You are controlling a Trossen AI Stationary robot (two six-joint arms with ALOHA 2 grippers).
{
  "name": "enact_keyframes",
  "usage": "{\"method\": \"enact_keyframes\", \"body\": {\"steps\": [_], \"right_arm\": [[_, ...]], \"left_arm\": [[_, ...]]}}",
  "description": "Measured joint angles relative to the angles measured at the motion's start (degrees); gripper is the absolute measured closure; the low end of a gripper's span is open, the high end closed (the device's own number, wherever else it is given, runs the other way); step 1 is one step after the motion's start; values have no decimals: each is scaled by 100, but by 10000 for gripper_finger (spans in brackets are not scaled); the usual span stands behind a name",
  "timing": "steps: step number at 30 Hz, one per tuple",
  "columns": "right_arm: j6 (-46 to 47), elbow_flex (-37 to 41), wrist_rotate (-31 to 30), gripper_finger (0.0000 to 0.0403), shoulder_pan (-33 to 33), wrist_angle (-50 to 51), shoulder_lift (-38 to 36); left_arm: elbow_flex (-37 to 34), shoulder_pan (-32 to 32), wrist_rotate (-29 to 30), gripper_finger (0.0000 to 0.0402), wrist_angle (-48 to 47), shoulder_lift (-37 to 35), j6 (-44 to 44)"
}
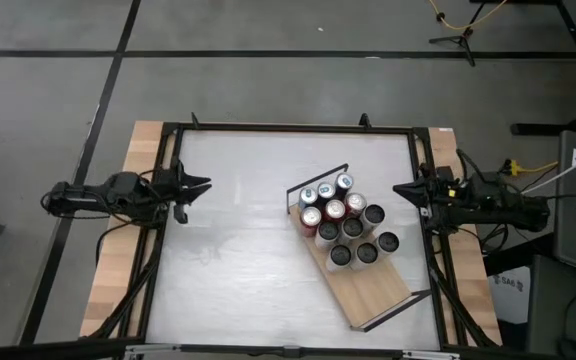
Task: Place canned beverage on shelf
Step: Return to Home Position
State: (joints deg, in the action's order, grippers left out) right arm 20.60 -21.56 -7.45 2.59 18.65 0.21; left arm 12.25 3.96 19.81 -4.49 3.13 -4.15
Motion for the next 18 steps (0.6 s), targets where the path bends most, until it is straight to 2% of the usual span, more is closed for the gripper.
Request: {"method": "enact_keyframes", "body": {"steps": [3,11,13,18], "right_arm": [[13,-6,-206,398,0,150,-5],[-16,-7,-223,398,0,152,-7],[-120,-7,-247,398,0,159,-5],[-155,-7,-244,398,0,156,-4]], "left_arm": [[1,-31,-20,337,-368,-312,-23],[-202,-32,-173,353,-517,-297,-159],[-366,-32,-404,357,-267,-299,-194],[-1163,-32,-827,366,1051,-298,-316]]}}
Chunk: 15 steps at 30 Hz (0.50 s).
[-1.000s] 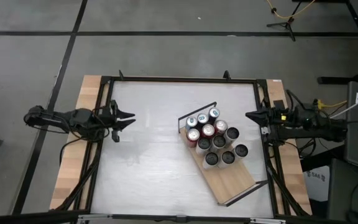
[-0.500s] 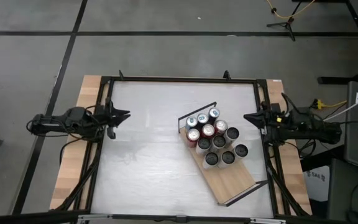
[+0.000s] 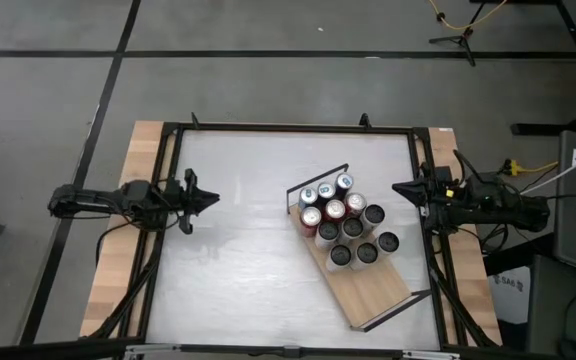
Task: Place canned beverage on shelf
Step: Return to Home Position
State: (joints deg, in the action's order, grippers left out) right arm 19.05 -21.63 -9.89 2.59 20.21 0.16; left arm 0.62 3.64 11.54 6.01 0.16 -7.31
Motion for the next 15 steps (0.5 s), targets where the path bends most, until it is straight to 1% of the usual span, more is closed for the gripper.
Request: {"method": "enact_keyframes", "body": {"steps": [3,7,13,15], "right_arm": [[-71,0,42,398,0,4,0],[-193,0,46,398,0,14,2],[-495,0,47,398,0,75,2],[-698,37,46,398,0,1,4]], "left_arm": [[-6,-4,-74,372,71,16,50],[-22,-4,-79,379,52,16,374],[-22,-4,-79,384,-366,22,478],[-20,-4,-121,384,-363,41,499]]}}
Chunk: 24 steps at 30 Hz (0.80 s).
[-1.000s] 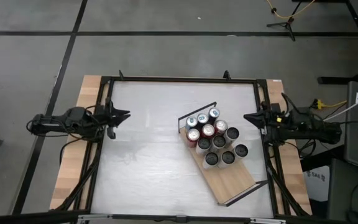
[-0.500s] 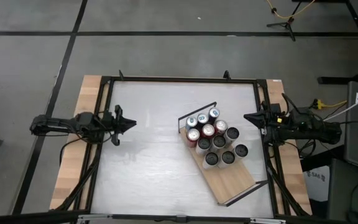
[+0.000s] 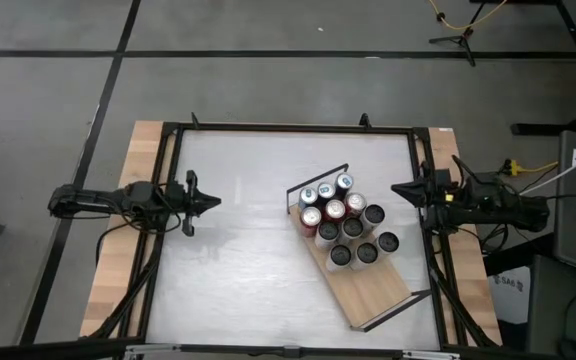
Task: Place canned beverage on shelf
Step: Return to Home Position
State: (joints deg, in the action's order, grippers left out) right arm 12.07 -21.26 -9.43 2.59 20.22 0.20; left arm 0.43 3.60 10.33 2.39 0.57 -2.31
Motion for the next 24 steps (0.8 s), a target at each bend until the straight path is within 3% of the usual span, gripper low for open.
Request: {"method": "enact_keyframes", "body": {"steps": [5,11,17,24], "right_arm": [[-480,432,0,398,0,-459,1],[-492,988,97,398,0,-475,-2],[-657,1704,151,398,1,-1141,0],[-1209,1904,455,398,0,-1760,-5]], "left_arm": [[0,0,49,384,-4,16,-12],[0,0,66,384,0,16,-8],[0,0,68,384,1,16,-7],[0,0,72,384,12,16,-6]]}}
